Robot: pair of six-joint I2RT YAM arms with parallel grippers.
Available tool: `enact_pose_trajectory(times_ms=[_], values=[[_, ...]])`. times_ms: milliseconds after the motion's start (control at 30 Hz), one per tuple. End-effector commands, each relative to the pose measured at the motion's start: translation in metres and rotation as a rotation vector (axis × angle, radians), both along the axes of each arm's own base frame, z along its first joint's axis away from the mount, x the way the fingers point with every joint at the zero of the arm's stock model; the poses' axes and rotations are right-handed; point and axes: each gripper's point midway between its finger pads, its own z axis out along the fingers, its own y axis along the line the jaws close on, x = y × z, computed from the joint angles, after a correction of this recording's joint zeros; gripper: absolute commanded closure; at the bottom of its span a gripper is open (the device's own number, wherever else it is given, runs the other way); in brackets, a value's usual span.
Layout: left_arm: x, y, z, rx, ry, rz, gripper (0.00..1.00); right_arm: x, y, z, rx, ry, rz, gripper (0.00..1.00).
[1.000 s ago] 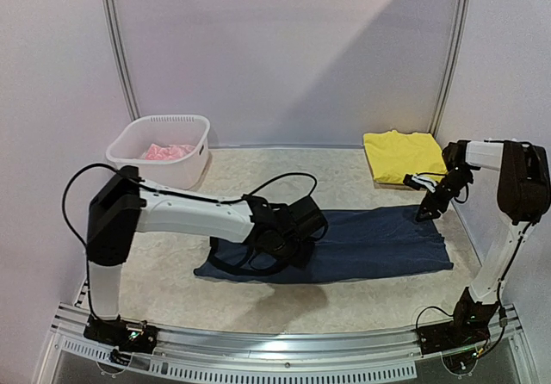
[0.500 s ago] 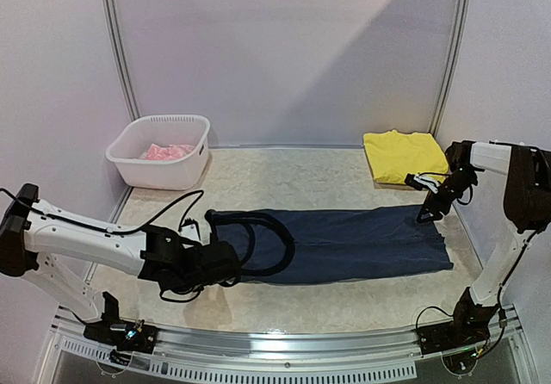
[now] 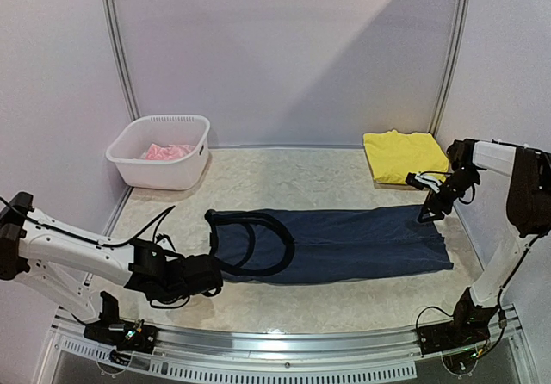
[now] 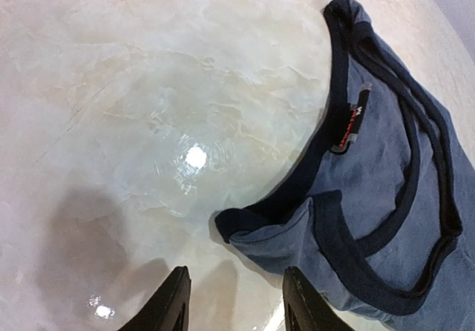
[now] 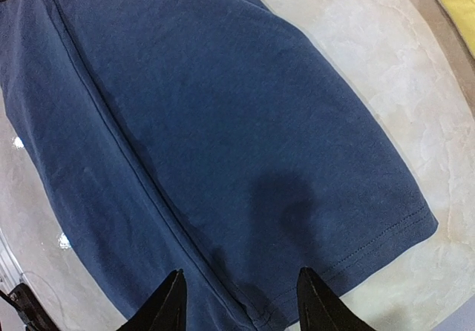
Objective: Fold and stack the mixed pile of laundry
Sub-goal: Rotate the rectangle-folded tank top at the center of the board.
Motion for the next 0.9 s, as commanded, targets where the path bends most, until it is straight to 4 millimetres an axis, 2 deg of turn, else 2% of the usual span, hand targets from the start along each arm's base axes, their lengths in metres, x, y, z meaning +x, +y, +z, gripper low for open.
enact_pose_trajectory(times_ms=[0, 233, 433, 500, 567, 667, 767, 867], values=[[0.006, -0.005, -0.008, -0.118, -0.005, 0.043, 0.57, -0.007, 0.006, 0.006, 0.009, -0.001, 0.022, 0.49], [0.018, -0.027, -0.013, -0.169, -0.002, -0.014, 0.57, -0.007, 0.008, 0.005, 0.01, 0.005, 0.025, 0.49], [0.023, -0.03, -0.021, -0.172, 0.034, 0.004, 0.59, -0.009, 0.009, 0.003, 0.005, 0.014, 0.03, 0.49], [0.023, -0.026, -0.025, -0.174, 0.047, 0.021, 0.68, -0.009, 0.009, 0.003, 0.005, 0.014, 0.03, 0.49], [0.022, -0.021, -0.029, -0.162, 0.061, 0.036, 0.81, -0.01, 0.009, 0.003, 0.005, 0.02, 0.03, 0.49], [0.027, -0.015, -0.029, -0.133, 0.063, 0.041, 0.92, -0.012, 0.009, 0.002, 0.0, 0.023, 0.033, 0.49], [0.035, -0.005, -0.033, -0.097, 0.081, 0.043, 1.0, -0.014, 0.007, 0.001, -0.013, 0.031, 0.041, 0.49], [0.047, 0.008, -0.035, -0.065, 0.108, 0.04, 1.0, -0.017, 0.006, 0.001, -0.022, 0.035, 0.046, 0.5]])
